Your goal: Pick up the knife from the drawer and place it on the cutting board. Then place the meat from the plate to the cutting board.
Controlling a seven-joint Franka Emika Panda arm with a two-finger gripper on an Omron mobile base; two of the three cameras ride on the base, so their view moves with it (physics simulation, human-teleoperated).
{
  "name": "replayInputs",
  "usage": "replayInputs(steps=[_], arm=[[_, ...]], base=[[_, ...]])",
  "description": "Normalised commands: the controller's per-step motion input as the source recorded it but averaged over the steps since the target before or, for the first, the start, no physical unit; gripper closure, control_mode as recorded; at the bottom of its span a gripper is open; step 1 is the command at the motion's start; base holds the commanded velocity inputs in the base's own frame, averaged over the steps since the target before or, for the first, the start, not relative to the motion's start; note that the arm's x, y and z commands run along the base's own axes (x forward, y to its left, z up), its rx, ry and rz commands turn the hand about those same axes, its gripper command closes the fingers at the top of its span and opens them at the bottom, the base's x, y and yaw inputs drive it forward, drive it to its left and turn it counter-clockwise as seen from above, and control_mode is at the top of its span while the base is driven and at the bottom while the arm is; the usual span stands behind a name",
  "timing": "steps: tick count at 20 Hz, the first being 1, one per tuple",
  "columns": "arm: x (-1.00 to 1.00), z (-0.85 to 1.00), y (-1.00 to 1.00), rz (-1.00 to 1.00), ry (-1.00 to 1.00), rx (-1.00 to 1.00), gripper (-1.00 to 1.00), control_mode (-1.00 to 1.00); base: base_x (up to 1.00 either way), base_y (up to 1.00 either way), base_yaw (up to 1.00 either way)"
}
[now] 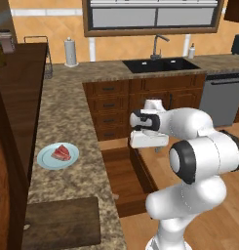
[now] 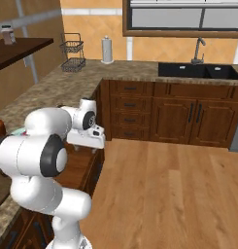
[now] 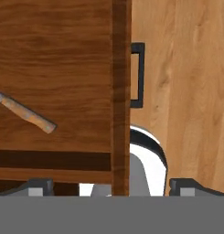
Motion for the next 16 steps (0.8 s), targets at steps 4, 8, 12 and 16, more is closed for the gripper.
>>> replayInputs(steps=[4, 8, 12, 16], arm=[[0.18, -1.00, 0.00, 0.08, 0.10, 0.00, -1.00, -1.00], [0.25, -0.65, -0.01, 0.02, -0.10, -0.04, -1.00, -1.00], [0.11, -0.48, 0.02, 0.00, 0.06, -0.04, -1.00, -1.00], [0.07, -0.42, 0.01, 0.00, 0.00, -0.01, -1.00, -1.00]], base=[[0.00, 0.00, 0.00], [0.00, 0.00, 0.00], [0.00, 0.00, 0.00], [0.00, 0.00, 0.00]])
